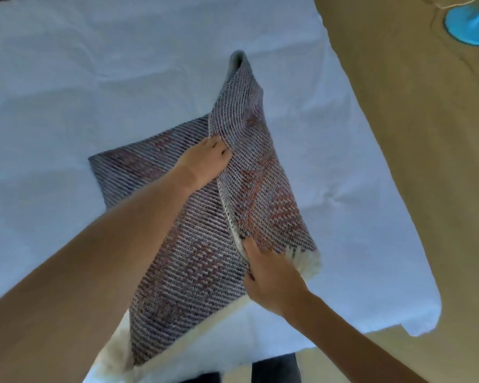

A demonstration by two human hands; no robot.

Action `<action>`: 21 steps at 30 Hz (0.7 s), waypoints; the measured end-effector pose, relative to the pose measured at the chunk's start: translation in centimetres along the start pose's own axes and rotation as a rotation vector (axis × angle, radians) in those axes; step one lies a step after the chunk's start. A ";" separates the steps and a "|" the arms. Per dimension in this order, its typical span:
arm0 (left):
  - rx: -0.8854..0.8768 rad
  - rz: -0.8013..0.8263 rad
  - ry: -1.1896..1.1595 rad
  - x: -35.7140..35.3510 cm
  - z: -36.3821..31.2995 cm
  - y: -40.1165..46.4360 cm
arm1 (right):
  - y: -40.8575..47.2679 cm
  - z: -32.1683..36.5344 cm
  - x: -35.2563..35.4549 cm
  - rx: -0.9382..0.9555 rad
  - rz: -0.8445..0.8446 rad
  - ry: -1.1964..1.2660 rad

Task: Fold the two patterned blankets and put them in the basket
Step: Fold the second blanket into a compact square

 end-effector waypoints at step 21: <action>0.165 0.272 -0.281 -25.3 0.3 -21.3 | 1.0 10.9 -25.7 -0.189 0.500 -0.224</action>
Point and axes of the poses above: each hand's wrist, its own y-axis towards the middle knuckle, its own x-axis out of the back of the hand, z = x × y, the point moved 5 cm from there along y, towards the middle knuckle, and after that the axes turned 14 degrees about y, right-handed, at the moved point
